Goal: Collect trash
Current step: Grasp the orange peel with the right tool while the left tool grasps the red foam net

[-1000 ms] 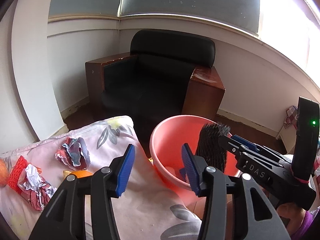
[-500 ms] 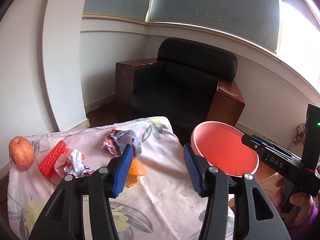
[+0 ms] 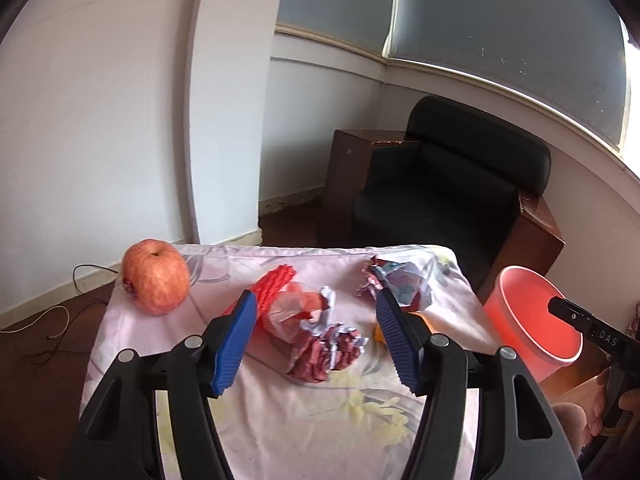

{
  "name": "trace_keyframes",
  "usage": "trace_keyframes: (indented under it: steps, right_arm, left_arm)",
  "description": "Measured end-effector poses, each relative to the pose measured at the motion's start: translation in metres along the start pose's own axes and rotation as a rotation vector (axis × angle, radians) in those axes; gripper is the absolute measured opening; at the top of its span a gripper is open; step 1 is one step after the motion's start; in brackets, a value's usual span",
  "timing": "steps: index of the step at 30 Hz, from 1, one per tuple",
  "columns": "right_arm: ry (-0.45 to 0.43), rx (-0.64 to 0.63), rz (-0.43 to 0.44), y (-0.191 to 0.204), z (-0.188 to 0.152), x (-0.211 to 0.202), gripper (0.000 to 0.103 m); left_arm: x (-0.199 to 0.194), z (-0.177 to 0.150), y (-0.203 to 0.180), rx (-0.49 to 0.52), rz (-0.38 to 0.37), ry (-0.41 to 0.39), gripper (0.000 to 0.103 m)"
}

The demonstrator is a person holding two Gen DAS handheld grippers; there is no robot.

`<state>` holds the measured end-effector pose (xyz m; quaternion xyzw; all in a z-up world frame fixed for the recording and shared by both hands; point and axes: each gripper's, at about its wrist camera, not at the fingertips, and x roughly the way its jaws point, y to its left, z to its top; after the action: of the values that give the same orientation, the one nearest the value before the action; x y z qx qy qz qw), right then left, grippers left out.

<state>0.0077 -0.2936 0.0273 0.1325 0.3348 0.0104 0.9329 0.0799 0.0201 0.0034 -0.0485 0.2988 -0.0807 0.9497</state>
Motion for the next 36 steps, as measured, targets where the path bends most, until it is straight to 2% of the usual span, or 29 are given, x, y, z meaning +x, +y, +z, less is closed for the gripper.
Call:
trace_keyframes:
  steps: [5,8,16,19,22,24,26,33,36]
  right_arm:
    - [0.043,-0.021,0.036,0.019,-0.005,0.016,0.037]
    - [0.063,-0.036,0.053,0.027,-0.008,0.022,0.037]
    - [0.111,-0.064,0.090,0.042,-0.015,0.034,0.037]
    - [0.124,-0.067,0.117,0.049,-0.016,0.038,0.037]
    - [0.129,-0.083,0.129,0.055,-0.016,0.041,0.037]
    - [0.136,-0.090,0.139,0.059,-0.017,0.043,0.037]
    - [0.146,-0.092,0.147,0.062,-0.018,0.048,0.037]
    - [0.189,-0.101,0.213,0.081,-0.019,0.067,0.037]
    - [0.190,-0.116,0.212,0.091,-0.019,0.076,0.037]
  left_arm:
    - [0.009,-0.008,0.035,-0.049,0.038,0.046,0.061]
    - [0.019,-0.015,0.043,-0.057,0.043,0.072,0.061]
    - [0.057,-0.005,0.039,0.056,0.064,0.074,0.058]
    - [0.075,-0.003,0.039,0.087,0.063,0.094,0.052]
    - [0.090,-0.006,0.044,0.079,0.061,0.128,0.037]
    - [0.095,-0.010,0.052,0.042,0.052,0.149,0.022]
    - [0.093,-0.013,0.060,-0.006,0.030,0.149,0.014]
    - [0.062,-0.014,0.077,-0.093,0.008,0.077,0.010]
    - [0.048,-0.015,0.082,-0.110,0.001,0.056,0.010]
